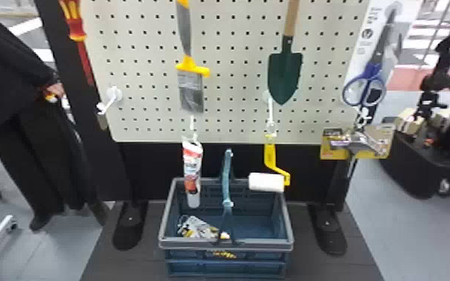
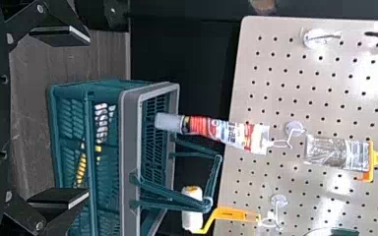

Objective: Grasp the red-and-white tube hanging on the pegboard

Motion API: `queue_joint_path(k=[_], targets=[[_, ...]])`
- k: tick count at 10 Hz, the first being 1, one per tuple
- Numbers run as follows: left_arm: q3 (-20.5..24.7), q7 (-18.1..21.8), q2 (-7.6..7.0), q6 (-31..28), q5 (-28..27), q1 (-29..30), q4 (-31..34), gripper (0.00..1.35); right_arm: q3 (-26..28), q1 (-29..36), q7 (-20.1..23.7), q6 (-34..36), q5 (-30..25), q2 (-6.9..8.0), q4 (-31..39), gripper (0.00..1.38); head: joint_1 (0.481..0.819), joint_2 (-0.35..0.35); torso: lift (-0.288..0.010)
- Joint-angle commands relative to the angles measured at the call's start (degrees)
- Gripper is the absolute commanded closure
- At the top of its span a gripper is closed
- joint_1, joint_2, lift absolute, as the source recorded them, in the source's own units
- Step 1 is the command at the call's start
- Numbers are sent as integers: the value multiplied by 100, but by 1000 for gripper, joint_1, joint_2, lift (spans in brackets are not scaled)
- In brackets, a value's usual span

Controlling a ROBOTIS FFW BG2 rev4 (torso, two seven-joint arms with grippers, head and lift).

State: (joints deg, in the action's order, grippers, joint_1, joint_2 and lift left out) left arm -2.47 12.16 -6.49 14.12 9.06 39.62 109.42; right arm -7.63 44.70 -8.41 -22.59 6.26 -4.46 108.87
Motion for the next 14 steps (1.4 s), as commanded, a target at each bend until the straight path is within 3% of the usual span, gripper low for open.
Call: queue_joint_path(k=[1,4,7,14], targets=[[-8,14,-90,-23,17,-440,-303,206,-1,0,33,18,7,7,-9,236,549,0,-100],[71,216,-72,-23,52,-1301,-964,205,-1,12,120,53,7,51,-9,236,549,0,-100],[80,910,-81,-138,113,-2716,-1949,209,-1,12,200,97,-11,94,-23,236,549,0,-100],[-465,1526,-239,-366,201,-4832,-3861,209,-1,-111,454,141,-28,191,-150,239,549,0,-100]])
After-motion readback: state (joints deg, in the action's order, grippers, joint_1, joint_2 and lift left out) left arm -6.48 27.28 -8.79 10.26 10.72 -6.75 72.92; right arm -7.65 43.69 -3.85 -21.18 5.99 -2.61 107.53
